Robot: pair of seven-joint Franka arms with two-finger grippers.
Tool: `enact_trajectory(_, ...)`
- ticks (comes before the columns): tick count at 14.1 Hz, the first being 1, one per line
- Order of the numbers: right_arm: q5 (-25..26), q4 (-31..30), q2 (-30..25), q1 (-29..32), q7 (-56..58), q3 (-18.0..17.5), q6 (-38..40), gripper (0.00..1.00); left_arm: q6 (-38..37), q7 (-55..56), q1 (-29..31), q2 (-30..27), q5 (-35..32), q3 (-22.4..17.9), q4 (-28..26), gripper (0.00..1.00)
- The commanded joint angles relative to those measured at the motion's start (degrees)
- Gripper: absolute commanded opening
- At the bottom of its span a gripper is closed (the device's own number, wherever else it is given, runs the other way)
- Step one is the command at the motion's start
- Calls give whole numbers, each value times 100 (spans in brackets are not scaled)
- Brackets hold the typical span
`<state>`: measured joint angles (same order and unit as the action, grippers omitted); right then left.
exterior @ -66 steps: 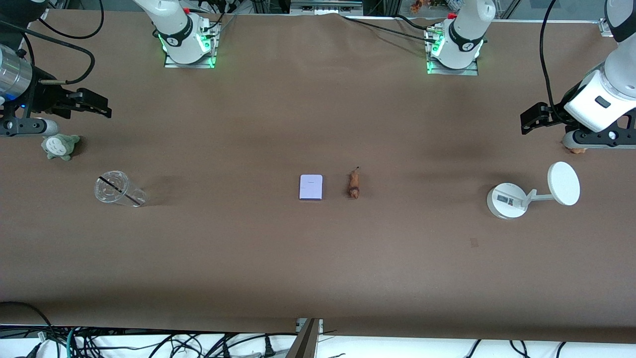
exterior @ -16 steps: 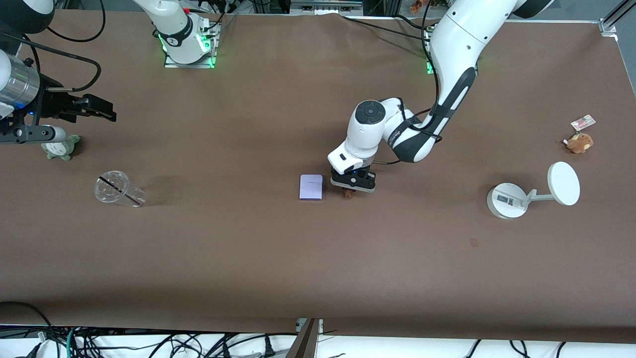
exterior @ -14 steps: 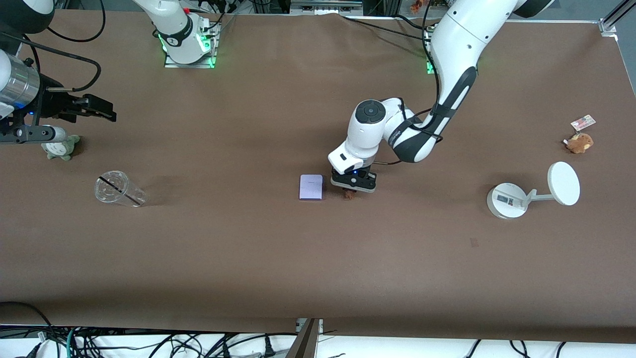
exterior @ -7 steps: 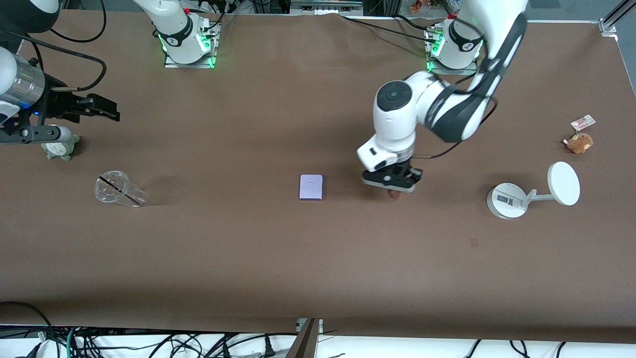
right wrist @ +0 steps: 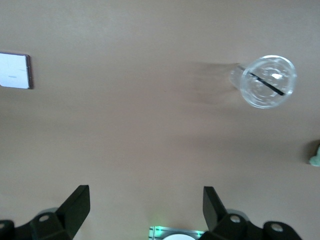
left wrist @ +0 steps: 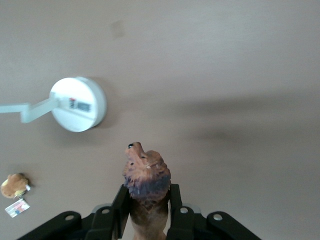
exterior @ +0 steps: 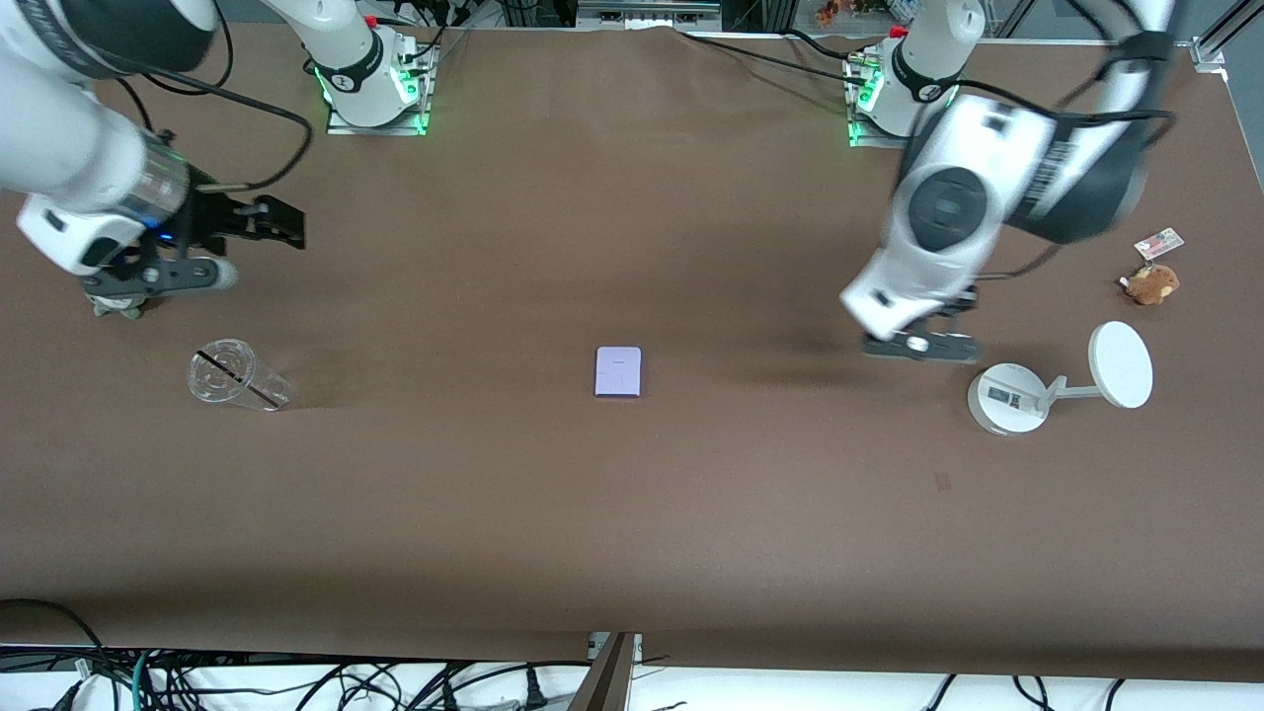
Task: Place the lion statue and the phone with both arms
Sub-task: 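Carry the lion toward the lamp while the right gripper reaches the phone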
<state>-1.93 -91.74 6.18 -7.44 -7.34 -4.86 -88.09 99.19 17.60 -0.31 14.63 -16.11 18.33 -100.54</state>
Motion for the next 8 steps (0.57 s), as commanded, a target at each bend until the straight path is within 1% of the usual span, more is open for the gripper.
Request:
enact_trajectory(1,-18,147,348,-476,-625,20,-322,100,291,-974,863,311,222,57,97,7)
enact_trajectory(3,-17,148,611,-845,-1109,20,-734,100,757,-1739,1321,645,371,57,35,6)
enact_trajectory(4,-9,148,743,-995,-1233,20,-936,100,1046,-1855,1445,707,563,57,-43,6)
enact_trajectory(7,-9,156,1147,-1338,-1681,20,-1464,100,1978,-1909,1604,857,653,57,-377,6)
enact_trajectory(8,-9,156,1279,-1478,-1909,20,-1631,100,2355,-1927,1604,866,653,57,-587,6)
